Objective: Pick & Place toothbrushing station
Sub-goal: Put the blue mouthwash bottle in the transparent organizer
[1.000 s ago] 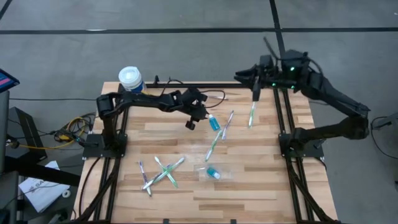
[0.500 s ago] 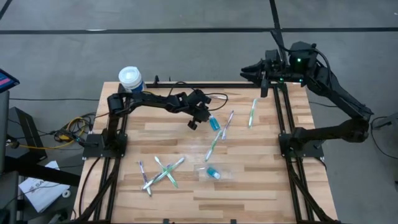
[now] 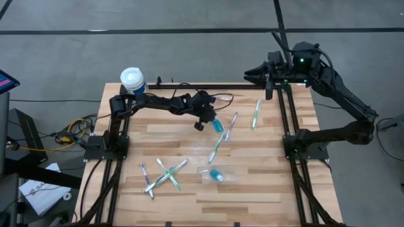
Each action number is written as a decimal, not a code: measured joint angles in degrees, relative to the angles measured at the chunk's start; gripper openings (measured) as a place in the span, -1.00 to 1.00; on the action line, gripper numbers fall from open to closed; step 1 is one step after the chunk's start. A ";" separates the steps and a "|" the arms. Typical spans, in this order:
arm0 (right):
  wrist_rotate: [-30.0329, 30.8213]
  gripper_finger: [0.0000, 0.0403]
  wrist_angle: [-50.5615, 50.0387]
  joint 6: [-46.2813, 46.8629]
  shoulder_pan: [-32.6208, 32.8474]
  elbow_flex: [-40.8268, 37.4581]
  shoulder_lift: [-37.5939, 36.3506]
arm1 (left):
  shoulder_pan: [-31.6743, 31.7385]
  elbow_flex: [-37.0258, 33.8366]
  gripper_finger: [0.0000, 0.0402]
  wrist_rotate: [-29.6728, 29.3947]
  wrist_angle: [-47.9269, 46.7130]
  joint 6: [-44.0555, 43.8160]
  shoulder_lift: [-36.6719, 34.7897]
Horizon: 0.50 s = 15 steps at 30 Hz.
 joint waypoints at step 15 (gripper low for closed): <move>4.81 -0.54 -15.85 0.86 -5.57 -1.69 5.87 | 19.84 4.59 -0.53 0.95 -1.86 -46.26 -17.87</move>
